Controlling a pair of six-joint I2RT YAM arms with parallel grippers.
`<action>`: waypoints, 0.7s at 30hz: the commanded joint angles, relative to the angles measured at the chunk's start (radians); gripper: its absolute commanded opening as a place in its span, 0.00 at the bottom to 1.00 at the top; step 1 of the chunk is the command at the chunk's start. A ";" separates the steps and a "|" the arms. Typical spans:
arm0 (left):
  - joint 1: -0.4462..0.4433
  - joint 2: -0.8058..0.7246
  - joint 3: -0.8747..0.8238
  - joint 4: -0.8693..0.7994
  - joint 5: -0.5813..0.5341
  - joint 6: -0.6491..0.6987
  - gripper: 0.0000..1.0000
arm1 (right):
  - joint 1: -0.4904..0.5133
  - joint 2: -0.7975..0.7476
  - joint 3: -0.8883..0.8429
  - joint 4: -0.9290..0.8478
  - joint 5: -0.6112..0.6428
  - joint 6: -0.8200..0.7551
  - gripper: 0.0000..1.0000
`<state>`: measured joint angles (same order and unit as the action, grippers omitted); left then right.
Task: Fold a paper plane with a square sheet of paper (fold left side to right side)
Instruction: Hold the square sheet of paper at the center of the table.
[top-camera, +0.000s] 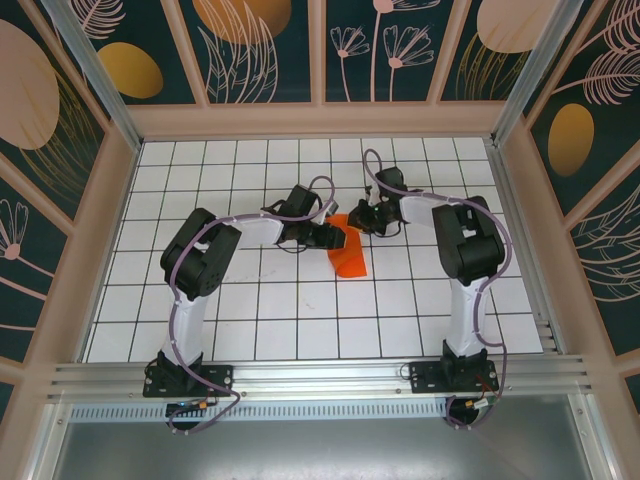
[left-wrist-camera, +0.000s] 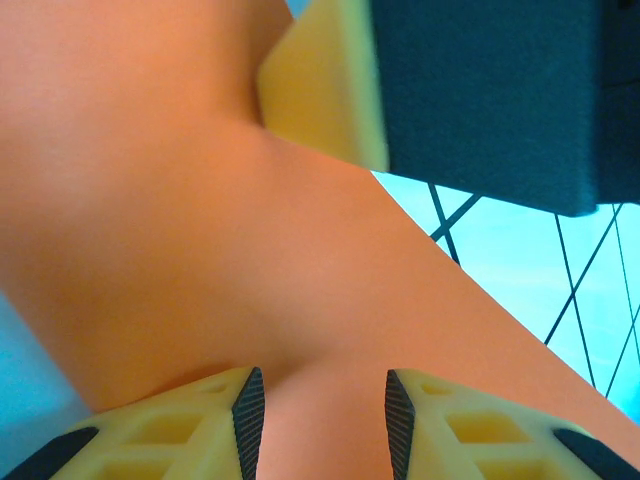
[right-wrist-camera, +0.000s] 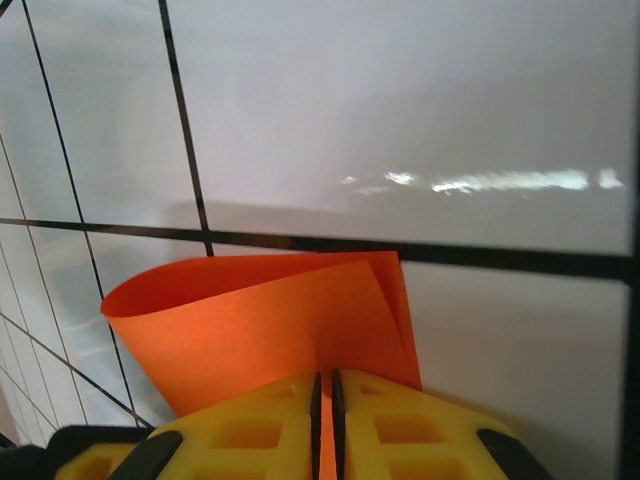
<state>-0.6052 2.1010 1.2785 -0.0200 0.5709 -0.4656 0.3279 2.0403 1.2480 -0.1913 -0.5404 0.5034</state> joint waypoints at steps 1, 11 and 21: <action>0.021 0.014 -0.001 -0.100 -0.042 0.059 0.40 | -0.026 -0.086 -0.026 -0.004 0.024 -0.018 0.17; 0.021 0.027 0.013 -0.130 -0.028 0.110 0.40 | -0.004 -0.102 -0.012 0.028 -0.068 -0.015 0.13; 0.019 0.032 0.027 -0.136 -0.033 0.109 0.40 | 0.049 0.027 0.049 0.060 -0.095 0.003 0.12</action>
<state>-0.6022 2.1014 1.2972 -0.0757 0.5739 -0.3843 0.3676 2.0296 1.2587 -0.1535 -0.6102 0.5034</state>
